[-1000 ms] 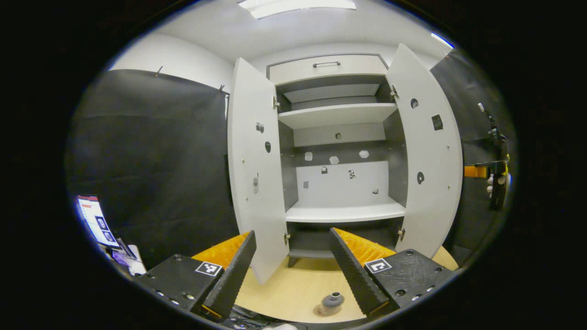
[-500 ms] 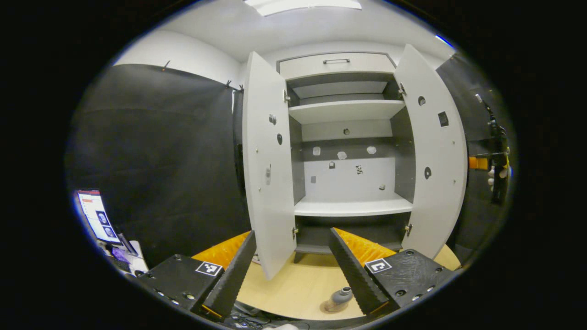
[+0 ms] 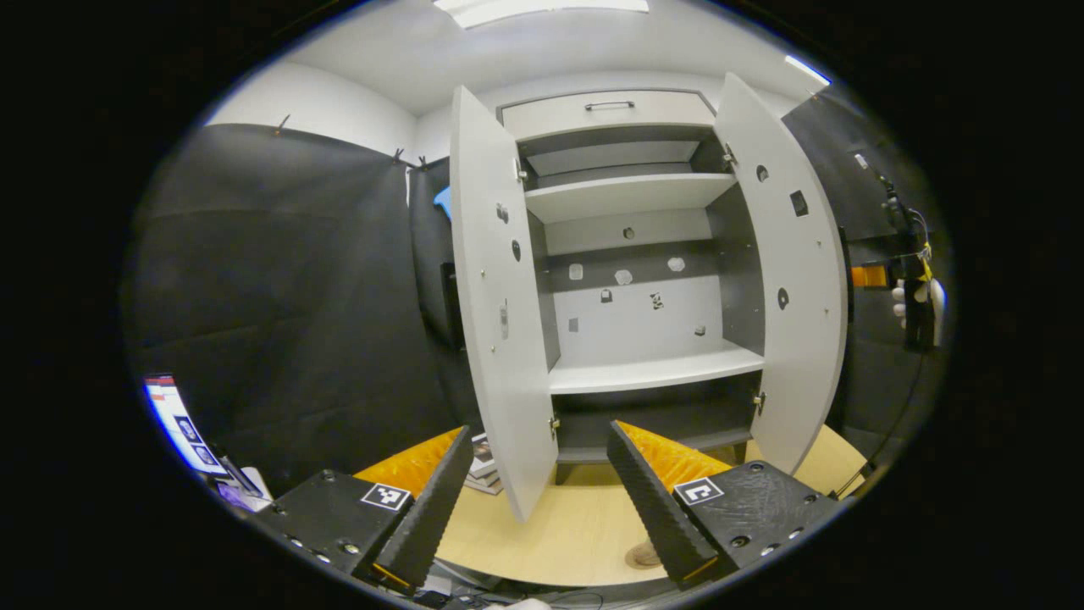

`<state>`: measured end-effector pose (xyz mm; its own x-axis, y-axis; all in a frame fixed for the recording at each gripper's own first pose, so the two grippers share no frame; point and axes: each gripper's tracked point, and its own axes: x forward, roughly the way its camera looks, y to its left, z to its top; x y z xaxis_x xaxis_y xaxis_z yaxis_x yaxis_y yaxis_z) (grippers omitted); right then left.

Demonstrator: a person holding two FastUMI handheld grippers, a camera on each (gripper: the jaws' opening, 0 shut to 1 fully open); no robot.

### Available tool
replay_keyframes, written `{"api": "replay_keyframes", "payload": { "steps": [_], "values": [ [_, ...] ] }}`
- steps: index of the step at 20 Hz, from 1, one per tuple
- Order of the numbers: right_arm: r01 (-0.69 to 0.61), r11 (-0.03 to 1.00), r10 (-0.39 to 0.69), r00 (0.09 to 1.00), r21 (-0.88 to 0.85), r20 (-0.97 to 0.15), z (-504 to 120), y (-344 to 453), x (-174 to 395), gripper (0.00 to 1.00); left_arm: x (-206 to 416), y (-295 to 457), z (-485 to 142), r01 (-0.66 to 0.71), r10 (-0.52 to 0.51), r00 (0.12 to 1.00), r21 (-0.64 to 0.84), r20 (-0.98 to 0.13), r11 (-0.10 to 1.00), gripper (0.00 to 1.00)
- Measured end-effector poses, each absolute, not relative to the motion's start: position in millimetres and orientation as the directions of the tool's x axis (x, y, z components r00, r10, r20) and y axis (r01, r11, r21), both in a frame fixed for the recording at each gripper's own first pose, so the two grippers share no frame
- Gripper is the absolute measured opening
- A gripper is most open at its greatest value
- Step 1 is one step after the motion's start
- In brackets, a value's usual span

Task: Grasp the bottle in the cabinet with the left hand and place it on the coaster, then close the right door with the right hand and the left door with the left hand.

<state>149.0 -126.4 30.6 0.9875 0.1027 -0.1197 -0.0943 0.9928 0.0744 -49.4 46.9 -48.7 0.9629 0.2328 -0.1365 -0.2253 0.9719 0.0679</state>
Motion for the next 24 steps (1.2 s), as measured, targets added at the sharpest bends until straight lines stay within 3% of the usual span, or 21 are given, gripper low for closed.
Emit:
{"api": "replay_keyframes", "payload": {
  "steps": [9, 15, 24],
  "values": [
    [-0.126, 0.989, 0.134, 0.985, 0.075, -0.108, 33, -72, 157, 0.94, -59, 71, -56, -0.217, 0.225, 0.962, 0.070, -0.155, 0.974, 0.98],
    [-0.204, 0.974, 0.213, 0.973, 0.097, -0.090, 35, -21, 165, 0.96, -61, 89, -54, -0.245, 0.250, 0.958, 0.049, -0.144, 0.968, 0.97],
    [-0.167, 0.982, 0.177, 0.978, 0.094, -0.113, 21, -4, 142, 0.95, -49, 125, -54, -0.266, 0.272, 0.951, 0.061, -0.147, 0.962, 0.98]
  ]
}}
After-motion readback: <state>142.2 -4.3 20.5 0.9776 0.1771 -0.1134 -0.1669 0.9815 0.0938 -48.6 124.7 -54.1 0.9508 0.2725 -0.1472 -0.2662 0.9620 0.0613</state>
